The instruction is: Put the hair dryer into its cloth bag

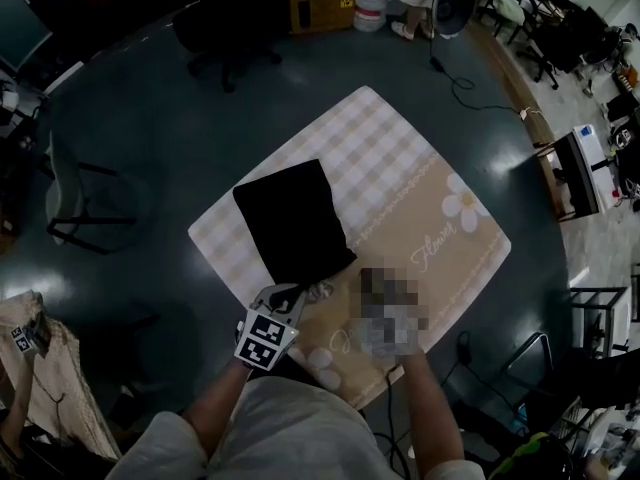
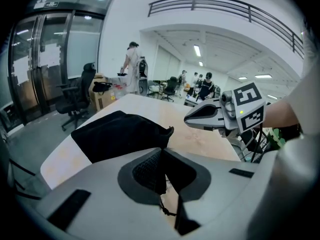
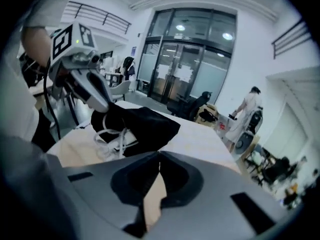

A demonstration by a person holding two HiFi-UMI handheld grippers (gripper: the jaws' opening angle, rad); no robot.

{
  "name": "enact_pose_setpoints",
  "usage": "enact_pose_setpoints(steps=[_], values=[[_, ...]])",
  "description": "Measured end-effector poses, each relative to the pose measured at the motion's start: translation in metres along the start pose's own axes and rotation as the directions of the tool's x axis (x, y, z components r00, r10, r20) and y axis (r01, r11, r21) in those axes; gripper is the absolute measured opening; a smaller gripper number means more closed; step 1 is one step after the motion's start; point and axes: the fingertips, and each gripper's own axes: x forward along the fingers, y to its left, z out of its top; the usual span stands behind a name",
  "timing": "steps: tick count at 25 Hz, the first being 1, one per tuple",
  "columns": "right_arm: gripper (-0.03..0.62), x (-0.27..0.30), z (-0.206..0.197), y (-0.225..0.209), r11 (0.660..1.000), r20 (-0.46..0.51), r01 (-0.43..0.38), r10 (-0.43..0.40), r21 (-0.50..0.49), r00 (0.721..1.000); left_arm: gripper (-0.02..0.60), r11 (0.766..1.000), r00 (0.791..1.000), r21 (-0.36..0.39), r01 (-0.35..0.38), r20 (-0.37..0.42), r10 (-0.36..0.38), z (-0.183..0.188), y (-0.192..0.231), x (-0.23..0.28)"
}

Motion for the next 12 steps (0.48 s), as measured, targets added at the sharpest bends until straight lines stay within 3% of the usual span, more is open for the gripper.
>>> enact_pose_setpoints(steps=[3, 5, 9, 12], values=[[0.018, 0.010, -0.004, -0.003, 0.985, -0.019, -0.029, 0.026, -0.170, 0.999, 0.018, 1.000, 1.000, -0.005, -0.002, -0.004, 0.002, 0.003, 0.000, 0.002], [0.132, 0.019, -0.006, -0.001, 0.971, -0.040, -0.062, 0.054, -0.232, 0.998, 0.018, 1.000, 1.000, -0.006, -0.002, -0.002, 0.002, 0.004, 0.001, 0.004], [0.153, 0.039, -0.008, 0.004, 0.938, -0.087, -0.096, 0.071, -0.333, 0.994, 0.018, 1.000, 1.000, 0.000, 0.002, -0.002, -0.002, 0.005, 0.001, 0.005], [0.155, 0.055, -0.011, 0.009, 0.930, -0.102, -0.107, 0.076, -0.352, 0.992, 0.018, 1.000, 1.000, 0.008, 0.006, -0.004, -0.006, 0.004, 0.000, 0.004]])
